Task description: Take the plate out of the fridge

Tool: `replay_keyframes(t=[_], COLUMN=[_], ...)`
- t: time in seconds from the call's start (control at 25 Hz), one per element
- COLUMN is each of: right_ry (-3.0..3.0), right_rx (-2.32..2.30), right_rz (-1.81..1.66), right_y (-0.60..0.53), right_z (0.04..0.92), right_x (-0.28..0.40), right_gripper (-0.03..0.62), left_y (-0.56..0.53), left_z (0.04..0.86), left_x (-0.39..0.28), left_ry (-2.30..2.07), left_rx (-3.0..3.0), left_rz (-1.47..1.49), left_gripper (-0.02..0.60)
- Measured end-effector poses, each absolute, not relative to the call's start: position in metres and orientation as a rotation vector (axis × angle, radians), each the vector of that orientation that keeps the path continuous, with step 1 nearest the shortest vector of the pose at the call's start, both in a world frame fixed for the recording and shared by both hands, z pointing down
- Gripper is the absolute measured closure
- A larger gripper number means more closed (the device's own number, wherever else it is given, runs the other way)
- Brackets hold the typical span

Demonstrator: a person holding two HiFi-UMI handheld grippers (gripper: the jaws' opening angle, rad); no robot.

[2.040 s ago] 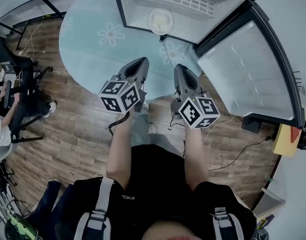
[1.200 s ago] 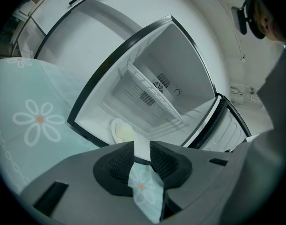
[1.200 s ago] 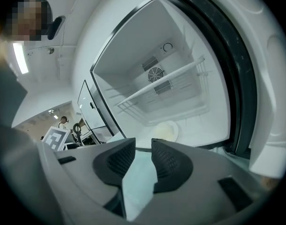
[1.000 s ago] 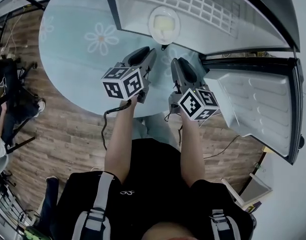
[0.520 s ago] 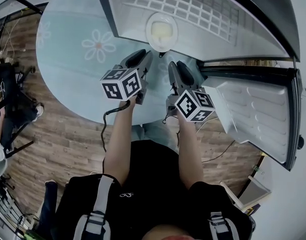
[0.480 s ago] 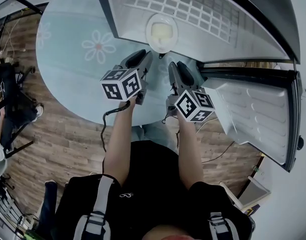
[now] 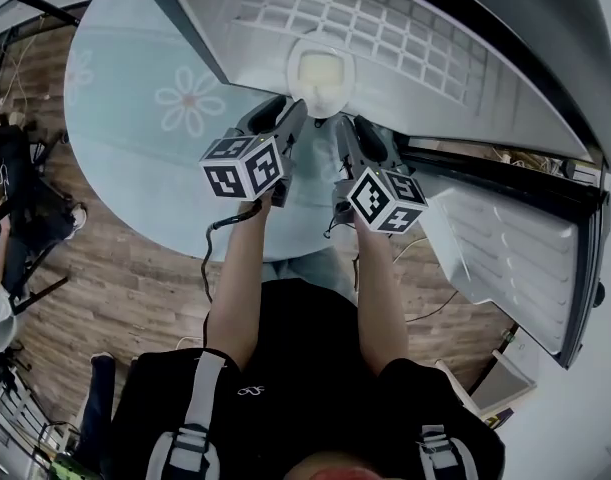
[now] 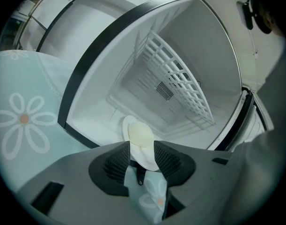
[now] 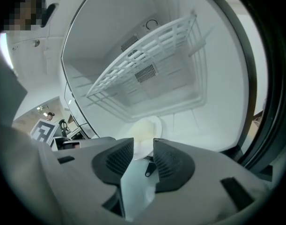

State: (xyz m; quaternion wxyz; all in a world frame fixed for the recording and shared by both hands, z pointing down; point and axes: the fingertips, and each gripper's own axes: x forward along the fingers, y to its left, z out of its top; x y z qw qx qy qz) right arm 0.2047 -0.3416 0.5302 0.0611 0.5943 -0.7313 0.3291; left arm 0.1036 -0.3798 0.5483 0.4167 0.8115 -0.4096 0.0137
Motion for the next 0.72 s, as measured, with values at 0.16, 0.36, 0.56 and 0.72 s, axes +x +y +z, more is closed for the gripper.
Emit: replay_keyframes(t=[0.16,0.36,0.56,0.72], right_ry=[-2.191,-2.173,-2.172,-2.162], right_rx=[1.799,1.801,1.800,1.799], right_rz=[1.009,1.032,1.042,1.053], right_y=[-0.358,-0.373,-0.387,-0.393], right_z=[0.540,0.551,0.555,0.560], right_x=[0.212,0.222,0.222,0.222], right_gripper=[0.457,0.457,0.457,0.457], left_y=[-0.391,-0.400,-0.407,-0.410], left_z=[0.554,0.556,0.559,0.563], left_x=[0.106,0.108,0.110,0.112], left_ry=[-1.037,-1.075,-1.070,-1.078], left_rx=[2.026,2.051,2.052,2.053], left_rz=[0.048,0.114,0.138,0.180], left_gripper=[0.410,0.410,0.410,0.410])
